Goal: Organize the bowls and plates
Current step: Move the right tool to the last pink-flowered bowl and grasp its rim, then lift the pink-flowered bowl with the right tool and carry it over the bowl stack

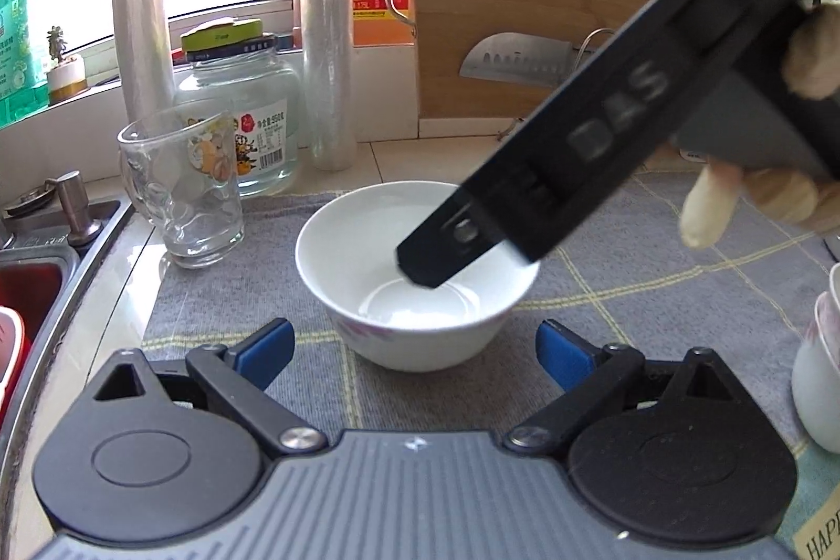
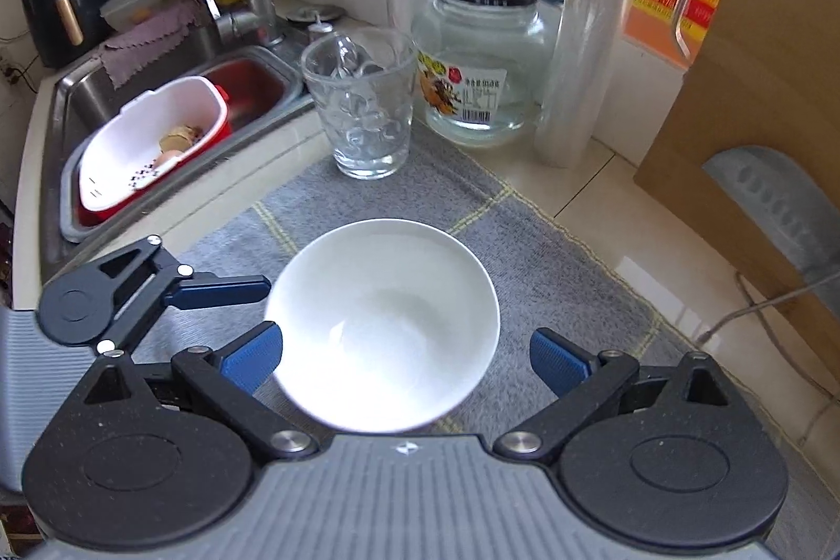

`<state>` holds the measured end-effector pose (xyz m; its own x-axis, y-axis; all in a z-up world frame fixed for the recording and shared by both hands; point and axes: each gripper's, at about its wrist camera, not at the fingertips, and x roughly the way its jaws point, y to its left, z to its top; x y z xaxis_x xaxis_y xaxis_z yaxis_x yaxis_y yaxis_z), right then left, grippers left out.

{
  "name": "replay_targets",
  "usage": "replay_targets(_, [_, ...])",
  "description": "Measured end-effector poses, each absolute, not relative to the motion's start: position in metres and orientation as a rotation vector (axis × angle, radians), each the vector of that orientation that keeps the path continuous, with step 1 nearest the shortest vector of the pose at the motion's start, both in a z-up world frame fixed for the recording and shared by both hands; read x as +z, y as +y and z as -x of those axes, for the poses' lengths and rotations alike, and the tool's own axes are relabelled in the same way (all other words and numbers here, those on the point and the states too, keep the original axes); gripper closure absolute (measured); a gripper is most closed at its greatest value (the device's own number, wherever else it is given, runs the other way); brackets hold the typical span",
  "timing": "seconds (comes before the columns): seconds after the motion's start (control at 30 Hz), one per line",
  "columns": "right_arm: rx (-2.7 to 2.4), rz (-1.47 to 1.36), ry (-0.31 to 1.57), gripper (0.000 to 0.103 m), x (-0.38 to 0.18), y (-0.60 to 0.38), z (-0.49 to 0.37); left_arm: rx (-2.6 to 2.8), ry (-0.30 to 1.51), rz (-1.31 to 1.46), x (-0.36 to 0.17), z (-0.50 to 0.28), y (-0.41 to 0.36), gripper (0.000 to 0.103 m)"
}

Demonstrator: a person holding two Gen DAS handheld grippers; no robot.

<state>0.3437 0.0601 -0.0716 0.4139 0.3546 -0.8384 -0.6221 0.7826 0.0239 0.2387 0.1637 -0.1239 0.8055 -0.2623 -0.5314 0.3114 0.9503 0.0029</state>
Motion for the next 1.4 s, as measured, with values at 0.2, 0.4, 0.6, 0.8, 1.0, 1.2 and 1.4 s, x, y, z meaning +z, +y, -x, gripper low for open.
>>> replay_targets(0.2, [0.637,0.267,1.011,0.010,-0.084,0.060,-0.365,-0.320,0.537,-0.104,-0.124,-0.245,0.161,0.005])
replay_targets(0.4, [0.661,0.236,1.029,0.020,-0.088,0.059,-0.374,-0.329,0.530,-0.114,-0.124,-0.249,0.159,0.008])
replay_targets(0.6, [0.678,0.223,1.030,0.029,-0.090,0.059,-0.377,-0.336,0.534,-0.115,-0.124,-0.252,0.158,0.009])
replay_targets(0.8, [0.684,0.216,1.036,0.030,-0.090,0.060,-0.377,-0.329,0.533,-0.113,-0.123,-0.253,0.159,0.011])
replay_targets(1.0, [0.683,0.198,1.037,0.030,-0.088,0.057,-0.375,-0.329,0.538,-0.127,-0.122,-0.251,0.158,0.011])
replay_targets(1.2, [0.691,0.194,1.036,0.030,-0.080,0.051,-0.363,-0.346,0.559,-0.135,-0.113,-0.243,0.156,0.011])
replay_targets(1.4, [0.703,0.176,1.028,0.030,-0.067,0.045,-0.343,-0.347,0.562,-0.147,-0.101,-0.226,0.149,0.011])
